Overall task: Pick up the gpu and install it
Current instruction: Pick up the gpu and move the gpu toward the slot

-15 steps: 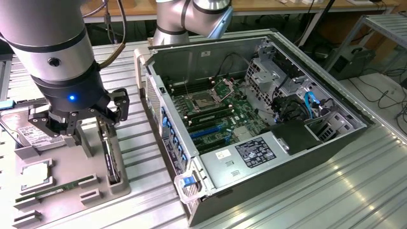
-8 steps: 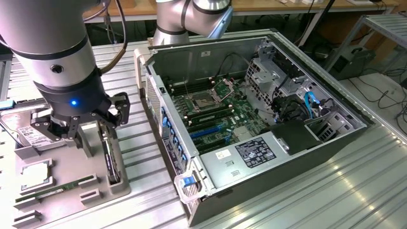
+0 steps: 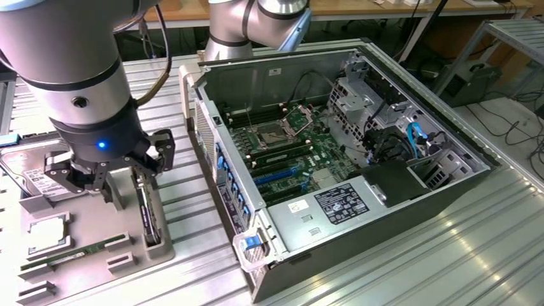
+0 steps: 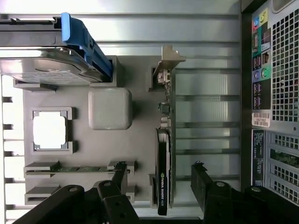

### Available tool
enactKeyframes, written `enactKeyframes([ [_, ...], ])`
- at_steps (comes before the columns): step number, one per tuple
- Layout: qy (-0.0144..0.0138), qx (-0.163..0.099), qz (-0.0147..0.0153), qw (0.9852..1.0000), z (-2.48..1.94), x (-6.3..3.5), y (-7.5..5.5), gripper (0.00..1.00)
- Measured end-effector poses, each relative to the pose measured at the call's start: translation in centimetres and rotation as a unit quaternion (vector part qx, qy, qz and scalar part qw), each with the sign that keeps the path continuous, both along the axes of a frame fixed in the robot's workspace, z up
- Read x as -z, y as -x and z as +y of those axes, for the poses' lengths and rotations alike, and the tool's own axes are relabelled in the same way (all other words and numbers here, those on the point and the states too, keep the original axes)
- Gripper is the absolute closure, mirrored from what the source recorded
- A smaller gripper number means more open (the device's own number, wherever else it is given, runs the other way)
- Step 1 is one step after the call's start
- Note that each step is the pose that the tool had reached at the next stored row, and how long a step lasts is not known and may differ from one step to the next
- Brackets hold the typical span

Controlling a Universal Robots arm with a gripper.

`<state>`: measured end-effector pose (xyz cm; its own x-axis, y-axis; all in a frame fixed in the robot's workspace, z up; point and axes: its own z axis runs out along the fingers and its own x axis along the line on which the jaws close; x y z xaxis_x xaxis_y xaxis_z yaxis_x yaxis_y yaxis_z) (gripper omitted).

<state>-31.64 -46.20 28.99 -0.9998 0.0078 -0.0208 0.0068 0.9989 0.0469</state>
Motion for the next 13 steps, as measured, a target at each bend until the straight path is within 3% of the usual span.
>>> enactKeyframes([
  [2, 0.0001, 0.000, 0.0005, 1.0000, -0.04, 0.36, -0.1, 0.34],
  [4, 0.0037, 0.000, 0.0006, 1.0000, -0.04, 0.74, -0.2, 0.34],
  [7, 0.0059, -0.002, 0.0006, 1.0000, -0.04, 1.29, -0.4, 0.34],
  [13, 0.0073, -0.003, 0.0006, 1.0000, 0.01, 2.39, -0.4, 0.34],
])
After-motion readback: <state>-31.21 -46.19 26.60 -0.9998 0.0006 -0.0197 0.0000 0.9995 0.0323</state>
